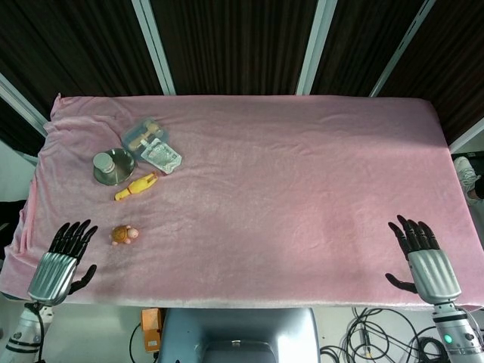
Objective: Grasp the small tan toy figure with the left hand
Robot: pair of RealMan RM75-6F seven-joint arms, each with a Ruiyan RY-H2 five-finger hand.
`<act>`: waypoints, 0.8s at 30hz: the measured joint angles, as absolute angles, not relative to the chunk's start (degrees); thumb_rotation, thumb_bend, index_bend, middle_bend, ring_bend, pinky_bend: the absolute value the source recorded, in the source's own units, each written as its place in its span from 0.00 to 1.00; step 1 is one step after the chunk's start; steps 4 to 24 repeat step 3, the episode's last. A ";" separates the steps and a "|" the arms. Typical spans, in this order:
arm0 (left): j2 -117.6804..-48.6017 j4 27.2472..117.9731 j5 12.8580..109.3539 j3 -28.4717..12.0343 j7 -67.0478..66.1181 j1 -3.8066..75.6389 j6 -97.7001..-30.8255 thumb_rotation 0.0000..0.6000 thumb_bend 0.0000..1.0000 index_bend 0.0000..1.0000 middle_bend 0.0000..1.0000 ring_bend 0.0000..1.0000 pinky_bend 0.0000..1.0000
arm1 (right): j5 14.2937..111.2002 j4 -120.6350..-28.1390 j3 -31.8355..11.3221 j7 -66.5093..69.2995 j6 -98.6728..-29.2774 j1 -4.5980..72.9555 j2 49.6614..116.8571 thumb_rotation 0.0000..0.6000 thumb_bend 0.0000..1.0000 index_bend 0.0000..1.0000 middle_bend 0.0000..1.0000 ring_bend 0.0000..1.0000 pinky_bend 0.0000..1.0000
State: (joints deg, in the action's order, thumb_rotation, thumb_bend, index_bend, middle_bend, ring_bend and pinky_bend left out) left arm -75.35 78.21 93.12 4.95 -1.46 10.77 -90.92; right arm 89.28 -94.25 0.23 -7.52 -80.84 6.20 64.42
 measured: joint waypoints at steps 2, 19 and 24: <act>-75.30 77.62 93.70 5.29 -2.40 8.25 -93.83 1.00 0.36 0.00 0.00 0.00 0.01 | 89.60 -94.30 0.34 -7.98 -80.50 6.38 64.62 1.00 0.25 0.00 0.00 0.00 0.00; -75.27 77.37 93.76 5.29 -3.15 7.07 -94.73 1.00 0.36 0.00 0.00 0.00 0.01 | 89.64 -94.31 0.40 -8.13 -80.32 6.43 64.67 1.00 0.25 0.00 0.00 0.00 0.00; -75.27 77.37 93.76 5.29 -3.15 7.07 -94.73 1.00 0.36 0.00 0.00 0.00 0.01 | 89.64 -94.31 0.40 -8.13 -80.32 6.43 64.67 1.00 0.25 0.00 0.00 0.00 0.00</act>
